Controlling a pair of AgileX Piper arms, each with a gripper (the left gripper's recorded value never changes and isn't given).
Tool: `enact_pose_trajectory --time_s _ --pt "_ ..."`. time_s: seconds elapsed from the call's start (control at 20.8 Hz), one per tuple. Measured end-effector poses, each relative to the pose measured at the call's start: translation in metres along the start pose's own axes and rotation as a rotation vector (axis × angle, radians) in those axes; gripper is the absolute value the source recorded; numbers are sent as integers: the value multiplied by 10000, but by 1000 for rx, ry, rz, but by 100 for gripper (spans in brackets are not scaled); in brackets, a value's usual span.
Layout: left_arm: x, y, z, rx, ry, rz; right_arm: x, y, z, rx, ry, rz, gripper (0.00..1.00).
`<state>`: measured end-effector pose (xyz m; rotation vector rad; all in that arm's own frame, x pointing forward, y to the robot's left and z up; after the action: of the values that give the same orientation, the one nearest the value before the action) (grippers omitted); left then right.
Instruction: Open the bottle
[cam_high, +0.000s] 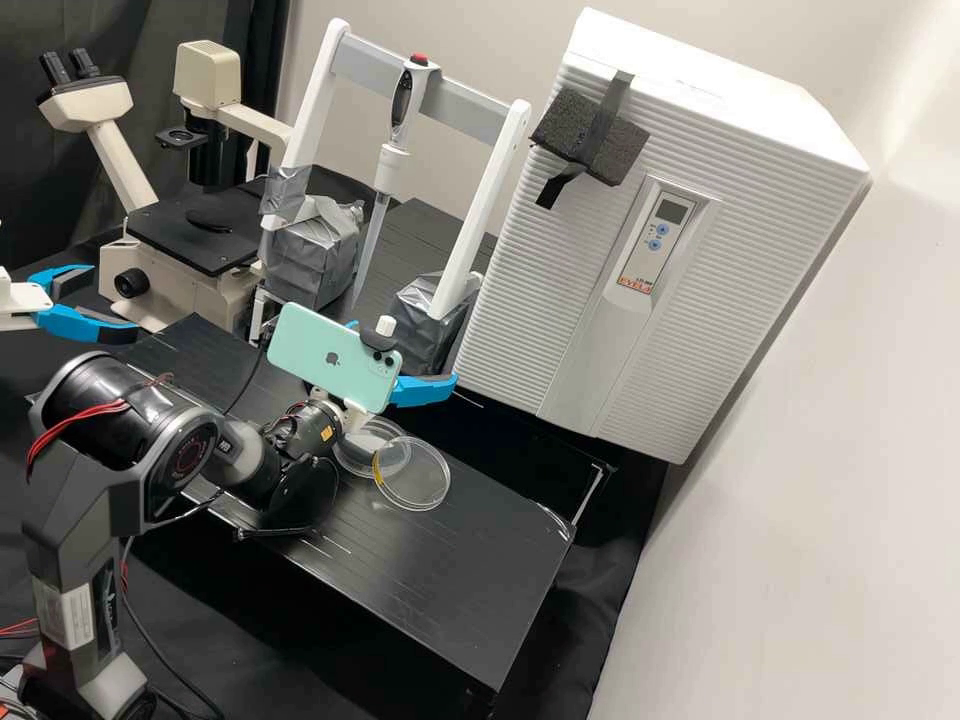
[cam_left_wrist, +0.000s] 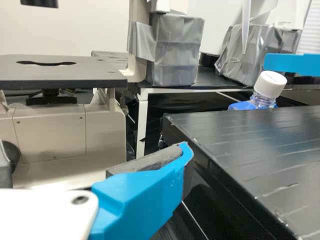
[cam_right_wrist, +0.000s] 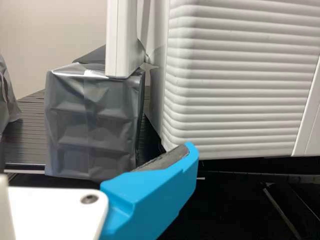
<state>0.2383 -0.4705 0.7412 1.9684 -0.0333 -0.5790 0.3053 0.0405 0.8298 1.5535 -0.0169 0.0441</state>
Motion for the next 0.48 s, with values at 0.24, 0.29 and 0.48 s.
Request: enact_pose_trajectory --time_s 0.24,0.29,0.48 --pt "0 1 0 0 0 1 0 0 0 0 0 0 100" --pt "0 1 0 0 0 1 0 0 0 0 0 0 100" --pt "0 -2 5 2 -5 -2 -36 11 -10 0 2 2 100"
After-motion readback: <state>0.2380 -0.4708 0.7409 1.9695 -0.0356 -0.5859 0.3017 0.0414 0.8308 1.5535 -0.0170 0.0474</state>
